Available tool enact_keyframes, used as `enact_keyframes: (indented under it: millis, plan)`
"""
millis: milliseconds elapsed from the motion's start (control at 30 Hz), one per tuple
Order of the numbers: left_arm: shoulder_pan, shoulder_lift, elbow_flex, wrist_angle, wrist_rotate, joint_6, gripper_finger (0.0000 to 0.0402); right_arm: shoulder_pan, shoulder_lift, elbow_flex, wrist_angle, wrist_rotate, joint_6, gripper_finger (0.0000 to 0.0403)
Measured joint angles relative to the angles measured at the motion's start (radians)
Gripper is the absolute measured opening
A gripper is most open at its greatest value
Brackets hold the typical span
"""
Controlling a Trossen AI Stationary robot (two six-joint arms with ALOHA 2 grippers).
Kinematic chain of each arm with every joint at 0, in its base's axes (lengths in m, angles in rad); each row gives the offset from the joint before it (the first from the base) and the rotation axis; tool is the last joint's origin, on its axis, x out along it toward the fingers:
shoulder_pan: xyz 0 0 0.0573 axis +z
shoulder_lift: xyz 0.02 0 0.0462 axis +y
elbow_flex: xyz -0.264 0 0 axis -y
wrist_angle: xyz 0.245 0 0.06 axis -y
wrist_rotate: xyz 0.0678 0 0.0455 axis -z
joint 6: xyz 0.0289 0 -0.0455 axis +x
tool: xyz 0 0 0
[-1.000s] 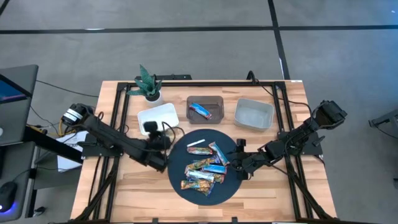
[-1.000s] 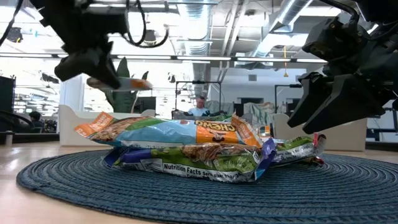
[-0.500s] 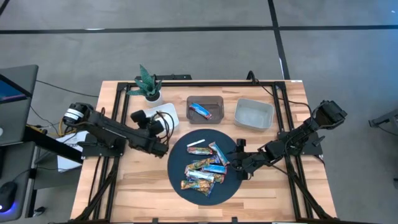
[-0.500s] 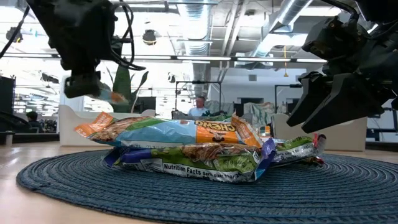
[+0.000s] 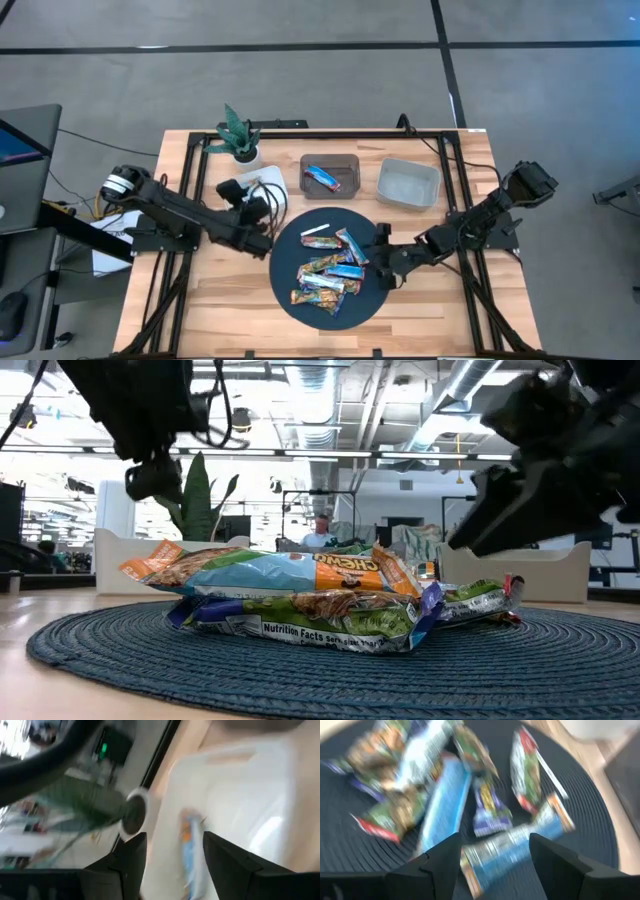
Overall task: Pick and place Granola Bars by type
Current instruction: Adjust the orange granola bar
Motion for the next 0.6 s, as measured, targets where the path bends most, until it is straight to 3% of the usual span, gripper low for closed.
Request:
enact_keyframes:
  millis: [133,333,600]
  plan:
    - [-0.099,0.0,0.004,0.1,-0.061,0.029,0.0189,-0.032,0.0,0.0,0.076,-0.046,-0.014,0.0225]
    - [-0.24,0.0,0.001,0.249,-0.125,0.054,0.0188,-0.127,0.0,0.0,0.071,-0.046,0.159,0.0225]
    - [-0.368,0.001,-0.076,0.519,-0.011,0.264,0.0188,-0.191,0.0,0.0,0.061,-0.095,0.306,0.0225]
